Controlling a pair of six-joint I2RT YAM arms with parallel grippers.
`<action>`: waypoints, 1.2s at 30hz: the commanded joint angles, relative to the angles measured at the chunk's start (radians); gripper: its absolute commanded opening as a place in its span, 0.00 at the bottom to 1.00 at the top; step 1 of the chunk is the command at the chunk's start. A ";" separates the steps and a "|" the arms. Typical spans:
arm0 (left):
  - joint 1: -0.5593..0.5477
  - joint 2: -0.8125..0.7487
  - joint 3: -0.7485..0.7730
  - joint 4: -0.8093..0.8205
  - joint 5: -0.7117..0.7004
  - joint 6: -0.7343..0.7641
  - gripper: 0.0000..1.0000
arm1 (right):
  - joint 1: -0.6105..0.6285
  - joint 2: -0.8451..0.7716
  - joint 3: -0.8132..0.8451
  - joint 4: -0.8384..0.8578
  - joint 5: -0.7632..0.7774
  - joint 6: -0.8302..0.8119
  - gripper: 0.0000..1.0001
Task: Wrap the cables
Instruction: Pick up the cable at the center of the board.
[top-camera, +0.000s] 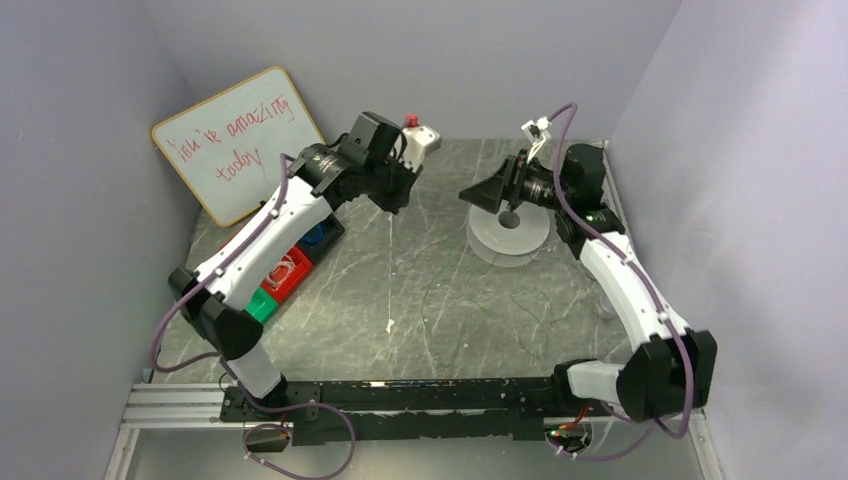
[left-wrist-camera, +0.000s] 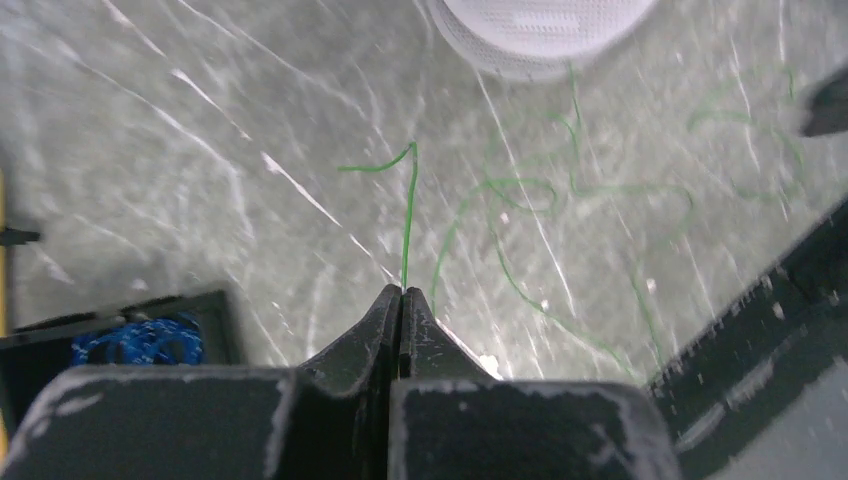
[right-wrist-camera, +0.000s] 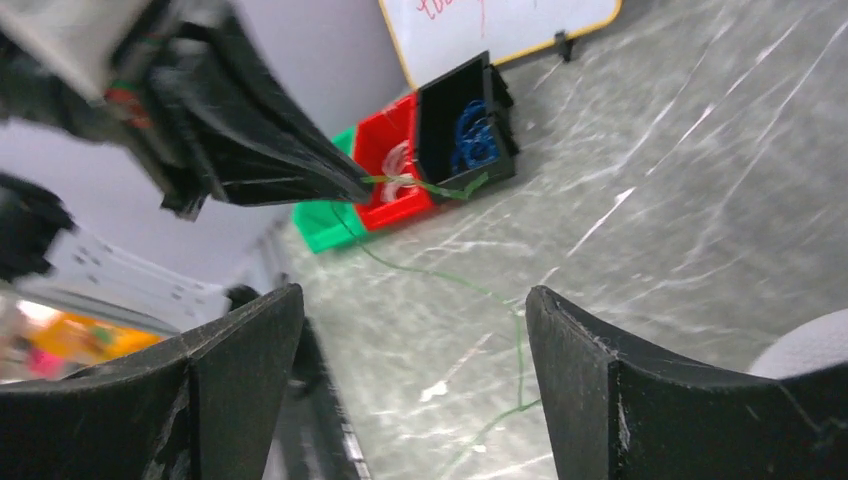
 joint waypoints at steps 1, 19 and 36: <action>-0.008 -0.112 -0.051 0.248 -0.181 -0.045 0.03 | -0.020 0.099 0.032 0.211 -0.063 0.473 0.83; -0.230 -0.065 -0.191 0.501 -0.608 0.136 0.03 | 0.073 0.332 -0.010 0.638 -0.040 0.981 0.69; -0.284 -0.055 -0.207 0.476 -0.586 0.150 0.03 | 0.066 0.387 0.000 0.702 -0.049 1.031 0.47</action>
